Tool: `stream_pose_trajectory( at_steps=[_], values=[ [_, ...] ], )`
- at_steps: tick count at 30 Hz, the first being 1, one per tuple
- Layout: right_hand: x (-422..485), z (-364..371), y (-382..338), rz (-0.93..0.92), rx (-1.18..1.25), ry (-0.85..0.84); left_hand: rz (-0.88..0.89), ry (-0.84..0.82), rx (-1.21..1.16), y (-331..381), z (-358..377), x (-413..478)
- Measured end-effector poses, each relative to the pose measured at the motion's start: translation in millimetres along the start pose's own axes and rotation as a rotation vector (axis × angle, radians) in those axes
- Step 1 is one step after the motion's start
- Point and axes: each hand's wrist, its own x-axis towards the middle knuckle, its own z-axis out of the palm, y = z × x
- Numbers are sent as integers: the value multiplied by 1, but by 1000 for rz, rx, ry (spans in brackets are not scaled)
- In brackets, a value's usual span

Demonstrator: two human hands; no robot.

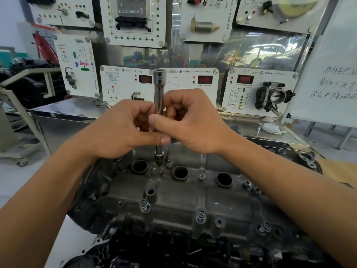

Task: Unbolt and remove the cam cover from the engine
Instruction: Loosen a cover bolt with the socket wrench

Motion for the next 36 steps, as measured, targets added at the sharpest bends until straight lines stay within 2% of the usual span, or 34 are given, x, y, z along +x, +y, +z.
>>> stream_pose_trajectory(
  at_steps=[3, 8, 12, 14, 18, 20, 23, 25, 30, 36],
  values=[
    [0, 2, 0, 10, 1, -23, -8, 10, -28, 2, 0, -1],
    [0, 1, 0, 24, 23, 8, -55, -159, -17, 3, -5, -4],
    [0, 2, 0, 26, 1, -2, -1, 25, 67, 1, 3, 0],
    [1, 2, 1, 23, 7, -5, 6, 48, 64, 4, 5, 0],
    [1, 1, 0, 1, 2, 9, -10, -126, 122, 7, -1, -4],
    [0, 0, 1, 10, 1, 8, -45, -154, 151, 6, 1, -3],
    [2, 3, 3, 24, -43, -6, -2, 58, 276, 4, 10, 0],
    [3, 7, 1, 44, -107, -17, 14, 125, 334, 7, 15, -1],
    [4, -7, -31, 47, -247, -91, -43, 27, 239, 25, 9, 0],
    [-10, -83, -81, -12, -376, 99, 125, 32, 94, 92, 34, 44]
  ],
)
